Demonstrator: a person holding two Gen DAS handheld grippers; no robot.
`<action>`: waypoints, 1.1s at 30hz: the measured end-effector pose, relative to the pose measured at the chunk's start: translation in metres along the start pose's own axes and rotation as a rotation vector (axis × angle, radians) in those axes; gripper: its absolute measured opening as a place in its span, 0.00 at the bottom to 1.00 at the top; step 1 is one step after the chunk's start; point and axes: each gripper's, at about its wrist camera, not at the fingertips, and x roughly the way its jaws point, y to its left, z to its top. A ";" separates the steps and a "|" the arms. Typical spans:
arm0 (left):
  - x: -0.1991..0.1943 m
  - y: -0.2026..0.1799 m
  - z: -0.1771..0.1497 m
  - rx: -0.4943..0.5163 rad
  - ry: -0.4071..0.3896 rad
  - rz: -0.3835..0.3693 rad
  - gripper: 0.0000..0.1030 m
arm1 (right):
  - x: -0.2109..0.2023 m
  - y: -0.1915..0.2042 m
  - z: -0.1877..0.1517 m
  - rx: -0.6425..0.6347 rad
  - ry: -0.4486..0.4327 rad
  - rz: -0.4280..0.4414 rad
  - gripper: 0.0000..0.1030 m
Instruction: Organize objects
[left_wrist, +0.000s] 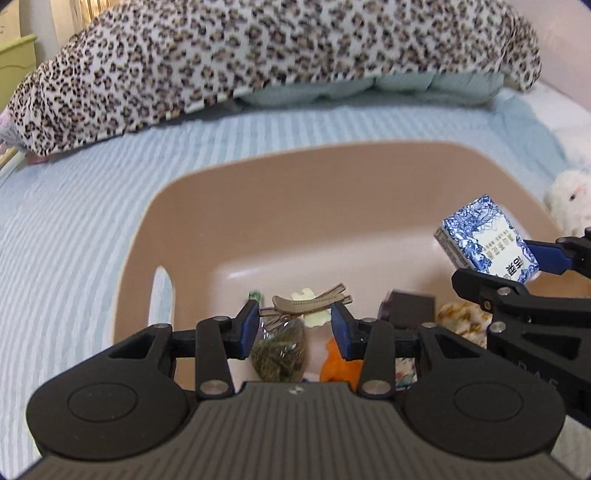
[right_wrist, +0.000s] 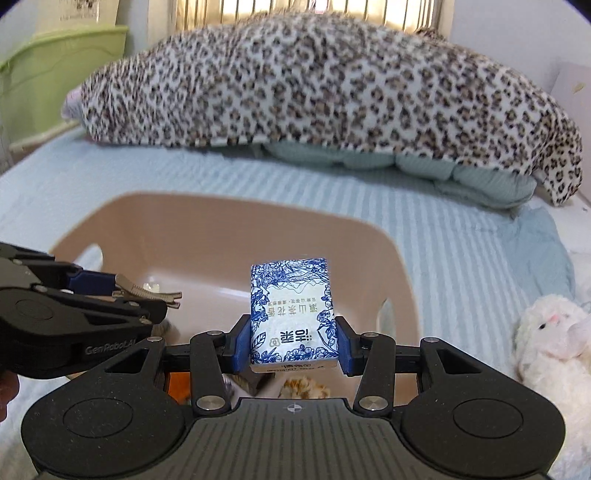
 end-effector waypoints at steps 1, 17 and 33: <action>0.001 0.001 -0.001 -0.001 0.006 -0.002 0.43 | 0.003 0.002 -0.002 -0.005 0.012 0.001 0.42; -0.079 0.008 -0.019 -0.004 -0.060 0.017 0.87 | -0.077 -0.007 -0.005 0.024 -0.015 0.012 0.79; -0.149 0.007 -0.077 -0.060 -0.088 0.009 0.88 | -0.147 0.007 -0.055 0.078 -0.040 0.005 0.83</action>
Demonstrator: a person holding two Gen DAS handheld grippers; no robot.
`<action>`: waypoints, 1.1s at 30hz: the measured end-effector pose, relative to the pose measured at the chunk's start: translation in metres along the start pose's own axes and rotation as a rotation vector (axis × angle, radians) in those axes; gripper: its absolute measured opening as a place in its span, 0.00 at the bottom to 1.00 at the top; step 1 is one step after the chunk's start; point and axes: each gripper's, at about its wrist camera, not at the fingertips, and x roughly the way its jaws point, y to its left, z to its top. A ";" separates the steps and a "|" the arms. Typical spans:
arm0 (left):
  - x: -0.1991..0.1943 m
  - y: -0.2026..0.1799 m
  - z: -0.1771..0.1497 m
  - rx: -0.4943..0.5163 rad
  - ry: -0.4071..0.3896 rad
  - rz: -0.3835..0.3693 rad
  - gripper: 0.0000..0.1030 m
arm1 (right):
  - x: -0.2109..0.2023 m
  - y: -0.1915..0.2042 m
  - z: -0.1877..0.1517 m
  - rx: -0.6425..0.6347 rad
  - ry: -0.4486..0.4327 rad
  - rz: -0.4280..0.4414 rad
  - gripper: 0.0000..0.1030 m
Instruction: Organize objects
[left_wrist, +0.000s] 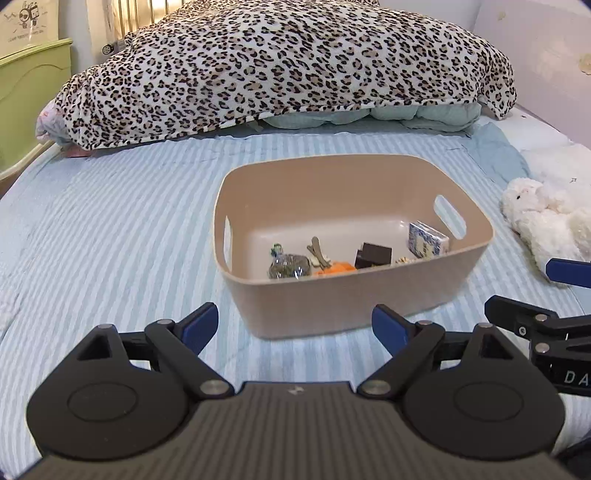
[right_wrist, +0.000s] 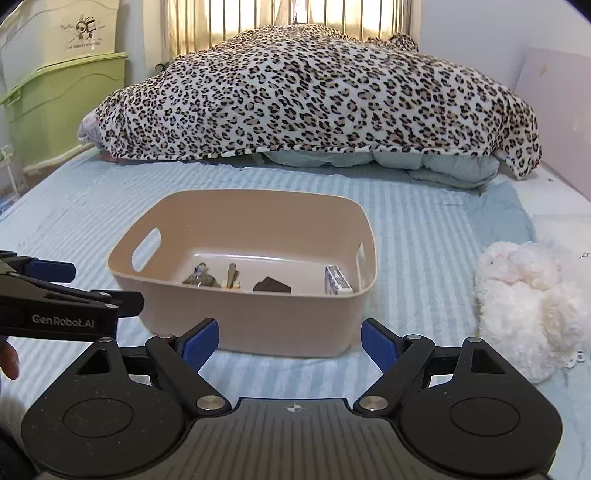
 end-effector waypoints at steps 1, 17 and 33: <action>-0.004 0.000 -0.004 0.001 -0.003 0.000 0.88 | -0.003 0.001 -0.003 -0.004 0.000 -0.001 0.83; -0.054 -0.010 -0.054 0.031 -0.038 0.015 0.88 | -0.054 0.021 -0.037 -0.005 -0.047 0.012 0.83; -0.096 -0.013 -0.082 -0.028 -0.099 -0.017 0.88 | -0.087 0.024 -0.070 0.038 -0.064 0.043 0.83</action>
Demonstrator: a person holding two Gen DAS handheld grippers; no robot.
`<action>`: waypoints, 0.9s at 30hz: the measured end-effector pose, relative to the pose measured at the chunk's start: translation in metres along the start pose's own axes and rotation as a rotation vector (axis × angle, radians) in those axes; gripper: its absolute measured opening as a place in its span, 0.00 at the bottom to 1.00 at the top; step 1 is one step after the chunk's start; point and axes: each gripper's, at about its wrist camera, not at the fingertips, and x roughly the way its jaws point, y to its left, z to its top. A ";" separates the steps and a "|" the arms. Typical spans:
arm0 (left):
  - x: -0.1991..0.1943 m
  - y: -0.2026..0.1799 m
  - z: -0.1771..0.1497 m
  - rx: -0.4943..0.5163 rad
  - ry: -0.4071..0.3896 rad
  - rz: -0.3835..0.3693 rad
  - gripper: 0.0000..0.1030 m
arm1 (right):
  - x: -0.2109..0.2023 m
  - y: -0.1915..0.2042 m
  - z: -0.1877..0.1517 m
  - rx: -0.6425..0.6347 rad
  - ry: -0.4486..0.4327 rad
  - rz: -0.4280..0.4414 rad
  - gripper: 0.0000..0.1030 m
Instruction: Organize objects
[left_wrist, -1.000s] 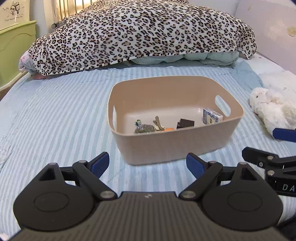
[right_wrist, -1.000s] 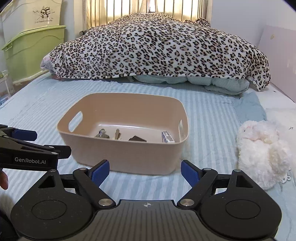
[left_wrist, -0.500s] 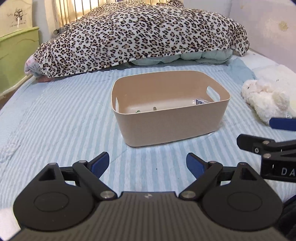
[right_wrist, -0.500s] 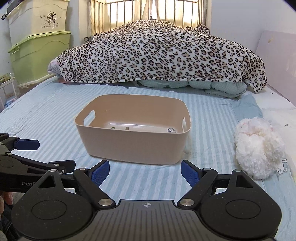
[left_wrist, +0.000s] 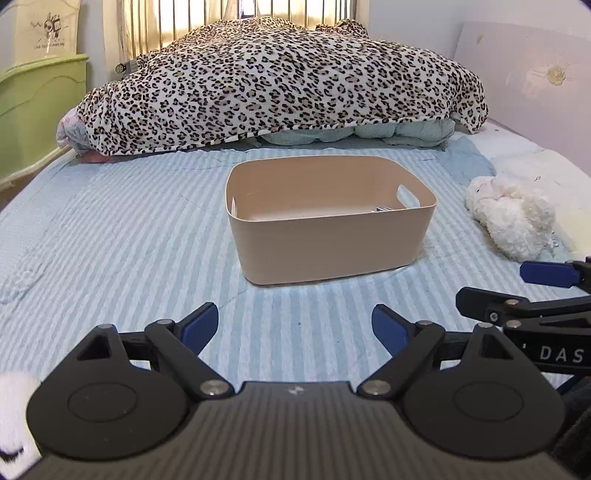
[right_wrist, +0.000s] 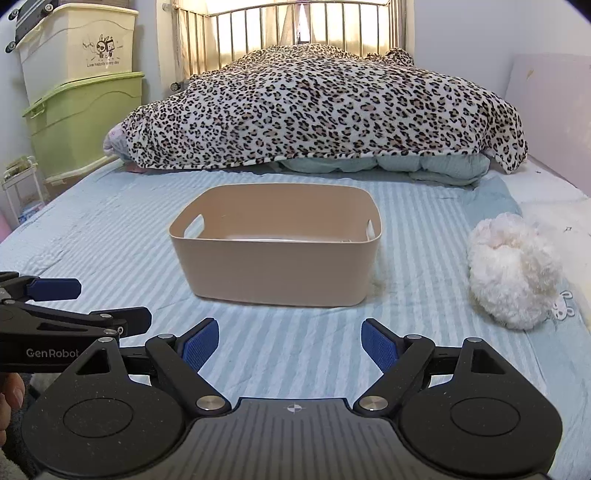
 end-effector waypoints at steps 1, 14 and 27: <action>-0.003 0.000 -0.002 -0.008 -0.002 -0.003 0.88 | -0.002 0.000 -0.002 0.005 0.001 0.002 0.83; -0.026 -0.004 -0.009 -0.014 -0.053 0.005 0.88 | -0.023 -0.005 -0.014 0.034 -0.012 -0.020 0.83; -0.030 -0.004 -0.012 -0.016 -0.053 0.001 0.88 | -0.027 -0.008 -0.018 0.036 -0.009 -0.027 0.83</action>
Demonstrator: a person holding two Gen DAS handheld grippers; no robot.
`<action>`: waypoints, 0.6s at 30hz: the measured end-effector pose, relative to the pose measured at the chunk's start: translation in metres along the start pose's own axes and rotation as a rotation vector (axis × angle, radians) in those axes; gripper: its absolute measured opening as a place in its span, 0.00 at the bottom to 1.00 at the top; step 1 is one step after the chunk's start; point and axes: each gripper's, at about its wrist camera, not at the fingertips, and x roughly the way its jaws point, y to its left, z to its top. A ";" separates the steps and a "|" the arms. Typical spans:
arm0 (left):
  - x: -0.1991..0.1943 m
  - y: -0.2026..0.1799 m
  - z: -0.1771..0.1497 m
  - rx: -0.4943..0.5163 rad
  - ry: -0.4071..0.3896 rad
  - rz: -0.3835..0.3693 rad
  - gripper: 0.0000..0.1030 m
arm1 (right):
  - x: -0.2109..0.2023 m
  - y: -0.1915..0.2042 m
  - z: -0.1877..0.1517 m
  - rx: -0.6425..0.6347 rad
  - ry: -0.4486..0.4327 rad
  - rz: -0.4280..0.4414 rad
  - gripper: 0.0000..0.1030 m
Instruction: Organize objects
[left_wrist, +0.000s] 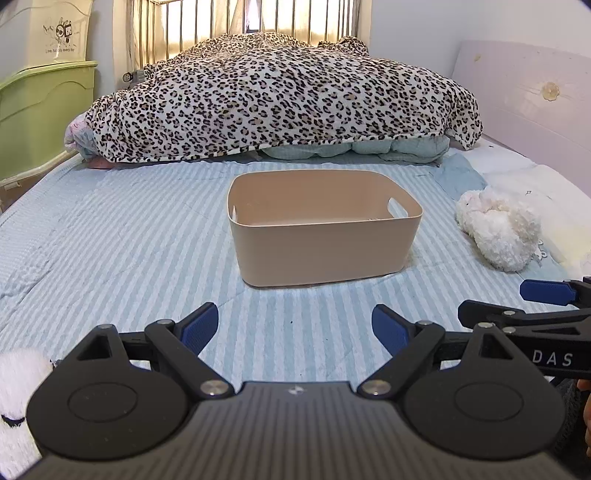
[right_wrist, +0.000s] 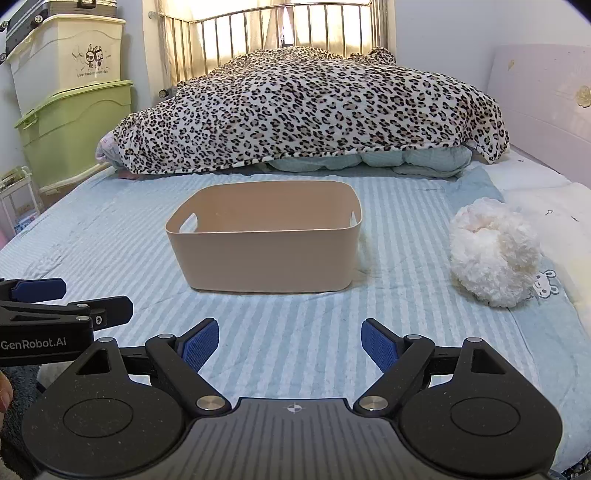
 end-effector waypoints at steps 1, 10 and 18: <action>0.000 0.000 -0.001 0.001 0.000 0.000 0.88 | 0.000 0.000 0.000 0.000 0.000 0.000 0.83; 0.001 -0.001 -0.006 0.009 0.014 0.000 0.88 | -0.003 0.000 0.000 -0.003 -0.003 -0.007 0.83; 0.003 -0.001 -0.006 0.014 0.024 -0.004 0.88 | -0.002 -0.001 -0.001 -0.003 0.000 -0.011 0.83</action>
